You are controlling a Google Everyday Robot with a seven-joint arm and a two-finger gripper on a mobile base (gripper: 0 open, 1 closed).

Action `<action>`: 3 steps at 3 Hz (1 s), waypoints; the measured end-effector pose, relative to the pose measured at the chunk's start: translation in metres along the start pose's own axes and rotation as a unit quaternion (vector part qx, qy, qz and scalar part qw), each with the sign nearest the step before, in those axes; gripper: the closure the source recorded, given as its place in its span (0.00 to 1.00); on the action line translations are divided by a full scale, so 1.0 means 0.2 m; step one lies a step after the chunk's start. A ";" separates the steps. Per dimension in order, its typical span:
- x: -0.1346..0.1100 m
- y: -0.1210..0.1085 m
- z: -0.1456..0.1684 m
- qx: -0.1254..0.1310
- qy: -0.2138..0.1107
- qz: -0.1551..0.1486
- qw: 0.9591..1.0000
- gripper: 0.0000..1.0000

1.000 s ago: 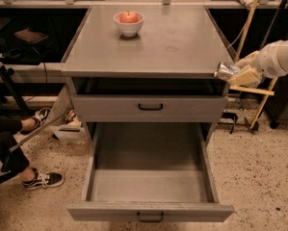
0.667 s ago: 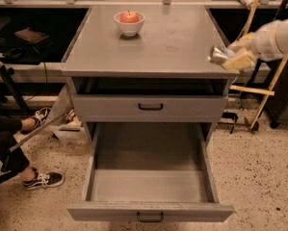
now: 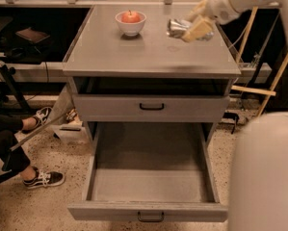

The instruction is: Pick redbull can from middle drawer and place on counter

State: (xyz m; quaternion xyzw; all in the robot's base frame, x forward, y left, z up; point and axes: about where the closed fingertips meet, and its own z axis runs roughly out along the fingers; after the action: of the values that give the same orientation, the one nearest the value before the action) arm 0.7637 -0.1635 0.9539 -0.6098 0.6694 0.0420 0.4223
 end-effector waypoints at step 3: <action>0.22 -0.06 0.69 -0.021 0.041 0.048 0.998 1.00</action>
Offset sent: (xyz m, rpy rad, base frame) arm 0.1805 0.0337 -0.1343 -0.0229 0.1586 -0.1072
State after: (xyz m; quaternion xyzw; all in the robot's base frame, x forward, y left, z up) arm 0.8491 -0.1219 0.8434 -0.5871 0.7136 0.0513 0.3787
